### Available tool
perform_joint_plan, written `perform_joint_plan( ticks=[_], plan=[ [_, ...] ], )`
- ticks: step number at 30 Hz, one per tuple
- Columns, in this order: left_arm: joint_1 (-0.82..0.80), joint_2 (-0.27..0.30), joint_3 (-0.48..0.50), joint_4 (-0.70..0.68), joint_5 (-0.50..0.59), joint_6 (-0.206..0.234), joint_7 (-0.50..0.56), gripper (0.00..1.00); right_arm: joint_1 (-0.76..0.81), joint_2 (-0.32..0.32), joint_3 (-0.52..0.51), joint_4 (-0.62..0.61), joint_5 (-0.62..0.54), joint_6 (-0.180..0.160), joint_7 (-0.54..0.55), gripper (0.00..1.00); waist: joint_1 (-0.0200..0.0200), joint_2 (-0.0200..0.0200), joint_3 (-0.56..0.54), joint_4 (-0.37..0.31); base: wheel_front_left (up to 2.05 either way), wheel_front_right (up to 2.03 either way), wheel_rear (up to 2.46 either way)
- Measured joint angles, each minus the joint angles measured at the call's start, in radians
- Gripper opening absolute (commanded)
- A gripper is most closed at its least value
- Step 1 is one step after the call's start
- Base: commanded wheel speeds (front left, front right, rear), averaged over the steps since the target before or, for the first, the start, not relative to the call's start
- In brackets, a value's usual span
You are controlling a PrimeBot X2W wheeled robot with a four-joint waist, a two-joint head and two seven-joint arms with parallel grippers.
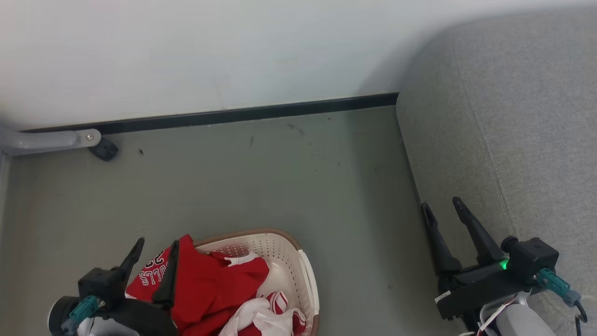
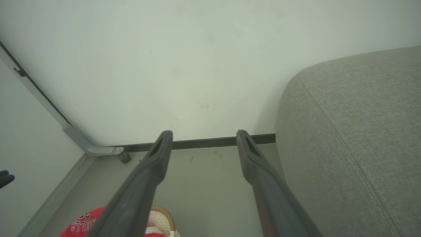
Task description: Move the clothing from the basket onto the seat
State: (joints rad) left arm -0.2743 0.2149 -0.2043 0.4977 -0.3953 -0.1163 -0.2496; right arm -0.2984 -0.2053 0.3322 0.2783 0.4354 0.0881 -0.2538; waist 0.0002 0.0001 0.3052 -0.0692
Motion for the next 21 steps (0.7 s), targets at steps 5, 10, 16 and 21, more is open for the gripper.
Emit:
perform_joint_plan(
  ticks=[5,10,16,21],
  plan=[
    [-0.049,0.008,-0.012,0.050,-0.016,-0.007,0.000,1.00,-0.031,0.018,0.000,-0.008,-0.006,0.000,0.000,1.00,-0.0001,0.0000,0.059,-0.014,0.00,0.00,0.00],
    [-0.095,0.016,-0.035,0.120,-0.019,-0.009,0.001,1.00,-0.059,0.036,-0.004,-0.007,-0.014,0.000,0.000,1.00,-0.0001,0.0000,0.123,-0.038,0.00,0.00,0.00],
    [-0.147,0.012,-0.063,0.190,-0.027,-0.015,0.011,1.00,-0.067,0.040,-0.018,-0.008,-0.020,0.000,0.000,1.00,-0.0001,0.0001,0.175,-0.063,0.00,0.00,0.00],
    [-0.181,0.013,-0.097,0.227,-0.040,-0.015,0.028,1.00,-0.087,0.049,-0.017,-0.016,-0.045,0.000,0.000,1.00,-0.0001,0.0001,0.215,-0.077,0.00,0.00,0.00]
  ],
)
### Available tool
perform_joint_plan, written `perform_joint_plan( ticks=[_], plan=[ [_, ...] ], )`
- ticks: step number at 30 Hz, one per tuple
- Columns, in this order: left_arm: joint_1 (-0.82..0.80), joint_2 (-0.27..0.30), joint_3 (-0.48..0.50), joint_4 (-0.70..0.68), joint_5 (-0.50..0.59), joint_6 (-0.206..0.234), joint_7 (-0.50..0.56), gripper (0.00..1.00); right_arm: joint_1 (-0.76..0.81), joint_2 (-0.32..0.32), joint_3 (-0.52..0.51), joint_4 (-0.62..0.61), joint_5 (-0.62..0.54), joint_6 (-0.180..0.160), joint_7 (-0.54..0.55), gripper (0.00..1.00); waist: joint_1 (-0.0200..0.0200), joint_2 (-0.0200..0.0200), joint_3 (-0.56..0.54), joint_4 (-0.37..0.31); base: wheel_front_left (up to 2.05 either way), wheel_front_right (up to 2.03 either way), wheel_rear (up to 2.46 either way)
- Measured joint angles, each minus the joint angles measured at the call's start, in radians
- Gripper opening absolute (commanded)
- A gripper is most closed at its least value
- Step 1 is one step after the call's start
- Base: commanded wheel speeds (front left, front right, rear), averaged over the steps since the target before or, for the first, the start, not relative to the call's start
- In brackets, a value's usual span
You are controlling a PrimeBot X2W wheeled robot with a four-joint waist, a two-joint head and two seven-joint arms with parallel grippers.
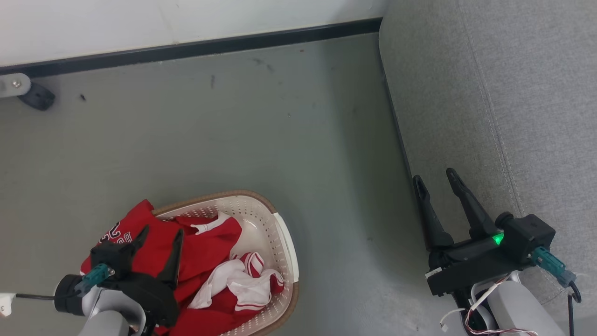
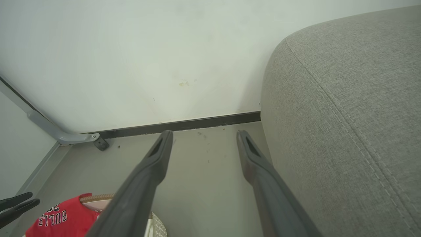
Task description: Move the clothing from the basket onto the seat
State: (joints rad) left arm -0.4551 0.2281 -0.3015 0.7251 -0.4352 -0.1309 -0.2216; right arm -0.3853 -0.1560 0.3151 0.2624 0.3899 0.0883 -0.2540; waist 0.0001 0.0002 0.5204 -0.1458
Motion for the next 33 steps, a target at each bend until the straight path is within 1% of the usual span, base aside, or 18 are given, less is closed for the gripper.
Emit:
perform_joint_plan(
  ticks=[6,10,13,21,28,33],
  plan=[
    [-0.044,0.010,-0.042,0.029,-0.009,0.000,0.014,1.00,-0.009,0.009,0.002,-0.010,-0.015,0.001,0.000,1.00,0.0000,0.0000,0.054,-0.013,0.00,0.00,0.00],
    [-0.078,0.025,-0.062,0.059,-0.019,0.000,0.033,1.00,-0.029,0.019,0.006,-0.023,-0.023,0.002,-0.002,1.00,0.0000,0.0000,0.095,-0.021,0.00,0.00,0.00],
    [-0.097,0.032,-0.078,0.082,-0.039,0.000,0.045,1.00,-0.043,0.025,0.006,-0.031,-0.031,0.008,-0.002,1.00,0.0000,0.0000,0.125,-0.029,0.00,0.00,0.00],
    [-0.159,0.059,-0.128,0.129,-0.048,0.000,0.076,1.00,-0.063,0.041,0.006,-0.040,-0.052,0.009,-0.002,1.00,0.0000,0.0000,0.198,-0.058,0.00,0.00,0.00],
    [-0.202,0.064,-0.180,0.149,-0.050,0.000,0.086,1.00,-0.077,0.053,0.006,-0.042,-0.058,0.009,-0.003,1.00,0.0000,0.0000,0.250,-0.081,0.00,0.00,0.00],
    [-0.241,0.077,-0.204,0.173,-0.059,0.000,0.097,1.00,-0.079,0.060,0.007,-0.050,-0.065,0.010,-0.003,1.00,0.0000,-0.0001,0.280,-0.093,0.00,0.00,0.00]
  ],
)
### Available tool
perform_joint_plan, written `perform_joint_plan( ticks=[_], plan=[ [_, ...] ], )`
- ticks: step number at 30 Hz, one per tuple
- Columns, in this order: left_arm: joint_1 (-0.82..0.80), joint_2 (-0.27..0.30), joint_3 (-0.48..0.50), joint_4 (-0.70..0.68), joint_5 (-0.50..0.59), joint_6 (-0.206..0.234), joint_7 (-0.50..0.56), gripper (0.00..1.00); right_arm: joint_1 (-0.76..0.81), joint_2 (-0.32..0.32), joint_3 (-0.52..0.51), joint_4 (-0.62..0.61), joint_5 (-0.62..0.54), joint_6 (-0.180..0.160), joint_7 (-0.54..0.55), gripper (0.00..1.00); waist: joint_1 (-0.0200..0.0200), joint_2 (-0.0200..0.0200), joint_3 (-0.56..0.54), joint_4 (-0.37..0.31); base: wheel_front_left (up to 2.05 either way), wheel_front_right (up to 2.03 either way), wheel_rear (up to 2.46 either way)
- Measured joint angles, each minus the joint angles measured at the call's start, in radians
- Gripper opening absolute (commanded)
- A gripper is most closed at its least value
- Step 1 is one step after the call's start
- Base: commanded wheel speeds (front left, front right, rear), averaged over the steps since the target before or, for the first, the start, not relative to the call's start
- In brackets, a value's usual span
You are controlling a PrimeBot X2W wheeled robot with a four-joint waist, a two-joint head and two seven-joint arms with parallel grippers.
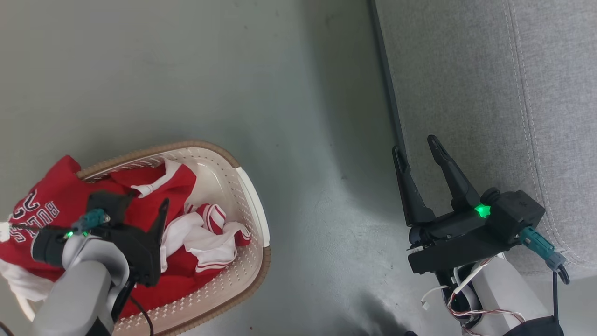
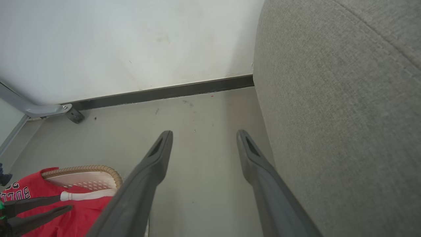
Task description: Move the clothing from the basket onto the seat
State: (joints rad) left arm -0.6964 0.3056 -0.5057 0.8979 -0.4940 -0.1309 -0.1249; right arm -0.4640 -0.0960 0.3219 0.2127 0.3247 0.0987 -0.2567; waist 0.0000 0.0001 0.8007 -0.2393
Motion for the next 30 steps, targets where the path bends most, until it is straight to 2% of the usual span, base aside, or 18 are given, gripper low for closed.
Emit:
perform_joint_plan(
  ticks=[18,27,28,30],
  plan=[
    [-0.132,0.033,-0.093,0.078,-0.014,0.000,0.067,1.00,0.000,0.017,0.006,0.003,-0.011,0.007,0.000,1.00,0.0000,0.0000,0.082,-0.031,0.00,0.00,0.00],
    [-0.159,0.026,-0.134,0.121,-0.016,0.000,0.089,1.00,0.001,0.026,0.012,0.010,-0.017,0.009,0.000,1.00,0.0000,0.0000,0.106,-0.048,0.00,0.00,0.00],
    [-0.159,0.026,-0.138,0.125,-0.019,0.000,0.089,0.72,0.001,0.026,0.012,0.011,-0.017,0.009,0.000,1.00,0.0000,0.0000,0.106,-0.049,0.00,0.00,0.00],
    [-0.159,0.029,-0.146,0.129,-0.029,0.000,0.089,0.07,0.001,0.028,0.012,0.013,-0.017,0.013,0.000,1.00,0.0000,0.0000,0.107,-0.050,0.00,0.00,0.00]
  ],
)
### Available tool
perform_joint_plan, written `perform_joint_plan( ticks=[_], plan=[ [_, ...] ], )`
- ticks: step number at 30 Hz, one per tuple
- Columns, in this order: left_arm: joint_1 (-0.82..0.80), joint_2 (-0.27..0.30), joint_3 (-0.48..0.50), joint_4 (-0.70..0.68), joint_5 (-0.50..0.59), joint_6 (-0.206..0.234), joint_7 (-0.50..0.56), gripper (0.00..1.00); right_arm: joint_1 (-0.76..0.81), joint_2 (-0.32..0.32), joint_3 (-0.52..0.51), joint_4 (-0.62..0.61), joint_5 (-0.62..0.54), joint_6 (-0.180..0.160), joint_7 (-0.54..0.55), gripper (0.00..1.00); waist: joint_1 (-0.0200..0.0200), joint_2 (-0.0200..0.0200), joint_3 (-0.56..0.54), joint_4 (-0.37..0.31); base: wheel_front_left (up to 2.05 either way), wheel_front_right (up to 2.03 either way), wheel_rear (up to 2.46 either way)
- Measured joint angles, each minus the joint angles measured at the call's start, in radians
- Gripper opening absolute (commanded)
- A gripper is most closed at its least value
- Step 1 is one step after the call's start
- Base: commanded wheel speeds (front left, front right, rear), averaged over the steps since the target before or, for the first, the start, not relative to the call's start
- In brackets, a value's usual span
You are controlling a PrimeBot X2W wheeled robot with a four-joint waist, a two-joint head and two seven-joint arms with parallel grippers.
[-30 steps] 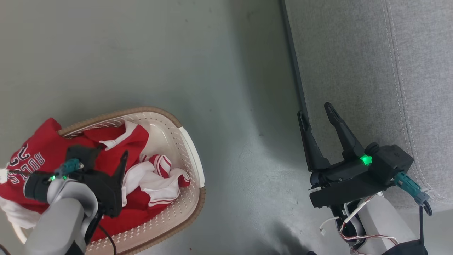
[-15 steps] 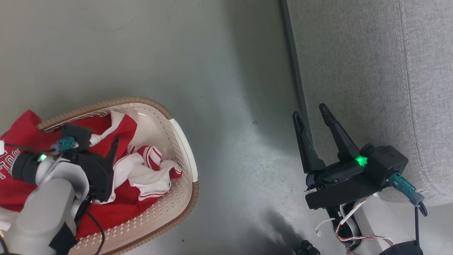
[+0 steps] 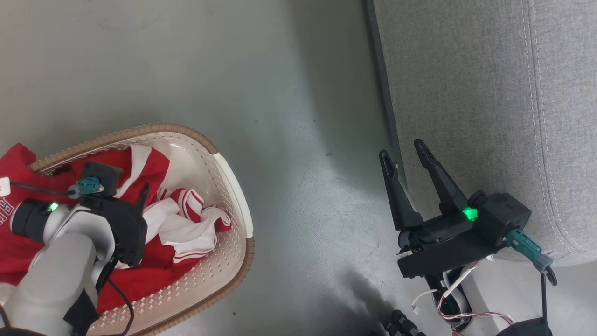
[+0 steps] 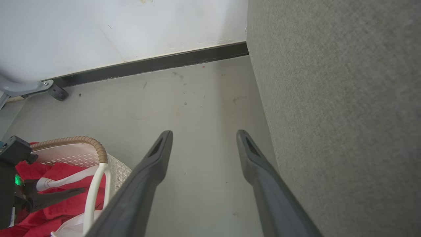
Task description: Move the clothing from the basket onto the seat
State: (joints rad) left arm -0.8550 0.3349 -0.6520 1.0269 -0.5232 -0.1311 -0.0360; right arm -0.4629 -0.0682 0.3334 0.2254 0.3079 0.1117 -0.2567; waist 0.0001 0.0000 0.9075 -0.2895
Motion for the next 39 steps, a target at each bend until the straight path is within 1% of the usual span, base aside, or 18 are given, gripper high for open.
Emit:
perform_joint_plan(
  ticks=[1,7,12,14,20,24,36,39],
  plan=[
    [0.000,0.002,-0.003,0.001,-0.009,0.000,0.000,0.00,0.000,0.001,0.000,0.001,0.000,0.000,0.000,1.00,0.0000,0.0000,0.000,0.000,0.00,0.00,0.00],
    [-0.004,0.003,-0.025,0.001,-0.034,0.000,-0.011,0.00,-0.002,0.003,-0.007,0.007,0.000,0.003,0.000,1.00,0.0000,-0.0001,-0.005,0.002,0.00,0.00,0.00],
    [0.000,0.000,-0.038,-0.002,-0.059,0.000,-0.046,0.00,-0.010,0.004,-0.010,0.024,0.000,0.003,0.000,1.00,0.0000,-0.0001,-0.028,0.008,0.00,0.00,0.00],
    [0.005,0.000,-0.041,-0.005,-0.089,0.000,-0.061,0.00,-0.021,0.004,-0.012,0.032,0.000,0.003,0.000,1.00,0.0000,0.0000,-0.041,0.011,0.00,0.00,0.00],
    [0.067,-0.011,-0.078,-0.048,-0.141,0.000,-0.129,0.00,-0.027,0.006,-0.024,0.067,0.001,0.004,0.000,1.00,-0.0002,-0.0001,-0.106,0.024,0.00,0.00,0.00],
    [0.106,-0.010,-0.109,-0.099,-0.170,0.000,-0.176,0.00,-0.036,0.006,-0.029,0.086,0.004,0.008,0.000,1.00,-0.0002,-0.0001,-0.154,0.033,0.00,0.00,0.00],
    [0.146,-0.015,-0.191,-0.235,-0.256,0.000,-0.207,0.00,-0.036,-0.005,-0.060,0.167,0.028,0.012,0.000,1.00,-0.0003,-0.0001,-0.315,0.082,0.00,0.00,0.00],
    [0.162,-0.013,-0.196,-0.265,-0.288,0.000,-0.210,0.00,-0.036,-0.008,-0.061,0.184,0.034,0.012,0.000,1.00,-0.0003,-0.0001,-0.358,0.098,0.00,0.00,0.00]
  ],
)
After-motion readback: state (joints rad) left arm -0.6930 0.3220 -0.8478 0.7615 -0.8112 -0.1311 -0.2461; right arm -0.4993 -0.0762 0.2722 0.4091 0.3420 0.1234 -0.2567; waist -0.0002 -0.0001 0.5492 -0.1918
